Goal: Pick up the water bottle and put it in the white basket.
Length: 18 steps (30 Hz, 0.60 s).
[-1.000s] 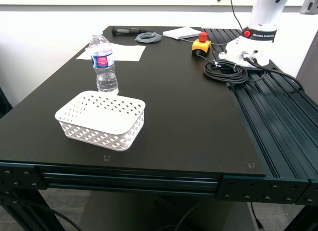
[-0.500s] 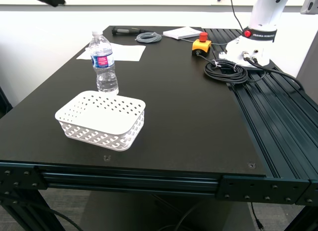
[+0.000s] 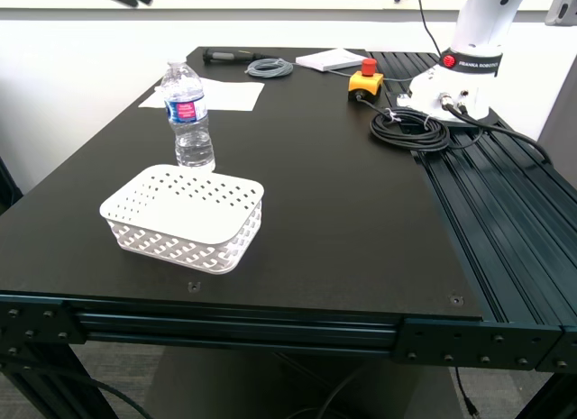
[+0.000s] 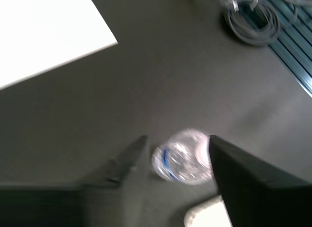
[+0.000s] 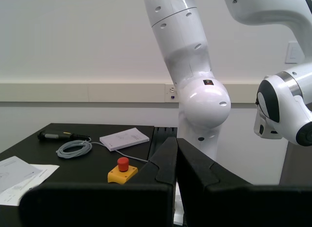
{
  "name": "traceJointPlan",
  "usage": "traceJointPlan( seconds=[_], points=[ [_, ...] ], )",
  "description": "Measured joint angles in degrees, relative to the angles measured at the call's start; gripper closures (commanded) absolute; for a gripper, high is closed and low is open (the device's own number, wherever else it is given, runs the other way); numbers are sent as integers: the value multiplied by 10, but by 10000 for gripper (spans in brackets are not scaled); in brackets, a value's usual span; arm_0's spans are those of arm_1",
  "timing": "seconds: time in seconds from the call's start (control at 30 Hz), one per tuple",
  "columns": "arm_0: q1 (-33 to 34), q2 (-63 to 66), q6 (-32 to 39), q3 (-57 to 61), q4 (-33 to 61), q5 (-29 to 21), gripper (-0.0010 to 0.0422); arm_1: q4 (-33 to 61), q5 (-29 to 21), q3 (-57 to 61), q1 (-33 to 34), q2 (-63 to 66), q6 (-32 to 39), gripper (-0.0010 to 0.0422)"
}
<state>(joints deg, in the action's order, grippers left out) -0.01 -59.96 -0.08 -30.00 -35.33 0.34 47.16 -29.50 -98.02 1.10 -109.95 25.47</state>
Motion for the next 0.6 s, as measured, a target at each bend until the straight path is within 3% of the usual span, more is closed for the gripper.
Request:
traceJointPlan(
  seconds=[0.1,0.17,0.43,0.6],
  points=[
    [0,0,0,0,0,0,412,48,0,-22,17,-31,-5,137],
    [0,0,0,0,0,0,412,56,3,-22,30,-40,-14,138],
    [0,0,0,0,0,0,412,66,48,-22,68,-40,-25,239],
    [1,0,0,0,0,0,412,75,89,-21,67,-42,-25,244]
  ],
)
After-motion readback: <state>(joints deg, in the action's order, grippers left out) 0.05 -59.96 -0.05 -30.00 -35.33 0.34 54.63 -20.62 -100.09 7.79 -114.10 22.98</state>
